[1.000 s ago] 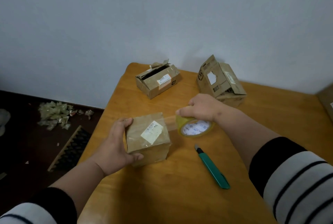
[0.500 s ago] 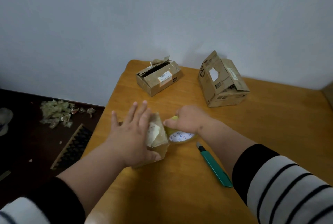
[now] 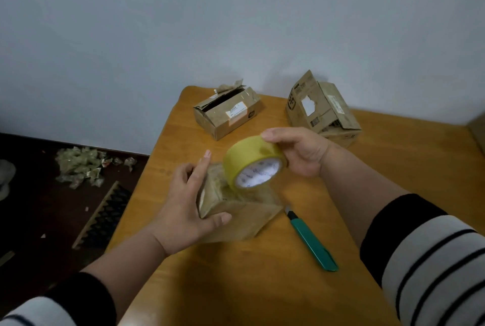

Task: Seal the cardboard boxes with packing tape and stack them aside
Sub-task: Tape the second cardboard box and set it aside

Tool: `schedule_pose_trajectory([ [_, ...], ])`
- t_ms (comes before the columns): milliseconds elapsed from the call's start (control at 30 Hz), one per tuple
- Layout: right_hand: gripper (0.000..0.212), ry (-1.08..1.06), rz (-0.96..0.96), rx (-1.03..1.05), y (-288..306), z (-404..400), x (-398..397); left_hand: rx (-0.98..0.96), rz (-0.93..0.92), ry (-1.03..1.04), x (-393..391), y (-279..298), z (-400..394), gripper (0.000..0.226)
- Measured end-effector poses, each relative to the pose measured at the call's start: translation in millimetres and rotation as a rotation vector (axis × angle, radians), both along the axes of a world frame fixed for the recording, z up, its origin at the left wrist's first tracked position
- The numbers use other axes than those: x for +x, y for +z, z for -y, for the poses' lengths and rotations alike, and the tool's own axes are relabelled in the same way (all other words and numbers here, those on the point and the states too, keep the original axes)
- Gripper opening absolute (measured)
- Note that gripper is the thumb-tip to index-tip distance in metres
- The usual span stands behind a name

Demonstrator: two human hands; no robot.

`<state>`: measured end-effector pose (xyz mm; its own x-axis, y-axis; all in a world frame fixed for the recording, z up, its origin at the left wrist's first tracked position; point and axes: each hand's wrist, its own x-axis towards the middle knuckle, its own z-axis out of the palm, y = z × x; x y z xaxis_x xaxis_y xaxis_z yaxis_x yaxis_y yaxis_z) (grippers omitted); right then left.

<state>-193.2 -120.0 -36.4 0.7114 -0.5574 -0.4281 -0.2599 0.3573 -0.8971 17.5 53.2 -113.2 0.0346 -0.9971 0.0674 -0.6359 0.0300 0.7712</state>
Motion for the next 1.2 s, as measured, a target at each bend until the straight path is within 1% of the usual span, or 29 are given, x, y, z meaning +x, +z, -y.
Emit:
schedule_pose_trajectory([
  [33, 0.013, 0.04, -0.003, -0.02, 5, -1, 3, -0.002, -0.045, 0.018, -1, -9, -3, 0.11],
  [100, 0.017, 0.128, -0.081, -0.09, 5, -6, 11, 0.017, -0.071, 0.036, 0, -25, -10, 0.104],
  [233, 0.022, 0.235, -0.169, -0.132, -9, -23, 34, 0.103, -0.02, 0.027, 12, -44, -24, 0.097],
  [300, 0.025, 0.281, -0.214, -0.176, -18, -32, 47, 0.148, 0.013, 0.011, 18, -50, -30, 0.103],
  [400, 0.031, 0.358, -0.326, -0.333, -27, -42, 66, 0.227, 0.033, 0.021, 16, -52, -36, 0.112],
  [567, 0.04, 0.427, -0.404, -0.407, -25, -42, 75, 0.255, 0.069, 0.086, 3, -53, -30, 0.111],
  [633, 0.043, 0.434, -0.417, -0.413, -25, -40, 72, 0.262, 0.06, 0.078, 2, -54, -29, 0.108],
  [733, 0.04, 0.395, -0.386, -0.367, -27, -39, 68, 0.272, 0.007, 0.019, 6, -54, -31, 0.092],
  [800, 0.038, 0.382, -0.373, -0.359, -29, -38, 67, 0.292, 0.024, -0.023, 12, -55, -31, 0.083],
  [833, 0.038, 0.384, -0.378, -0.37, -30, -39, 67, 0.311, 0.052, -0.035, 14, -56, -30, 0.082],
  [967, 0.045, 0.429, -0.413, -0.446, -27, -39, 67, 0.372, 0.11, -0.03, 16, -56, -30, 0.091],
  [1067, 0.05, 0.404, -0.482, -0.512, -20, -31, 59, 0.409, 0.126, -0.008, 14, -55, -30, 0.101],
  [1200, 0.05, 0.406, -0.558, -0.559, -14, -22, 45, 0.439, 0.133, 0.006, 13, -53, -29, 0.103],
])
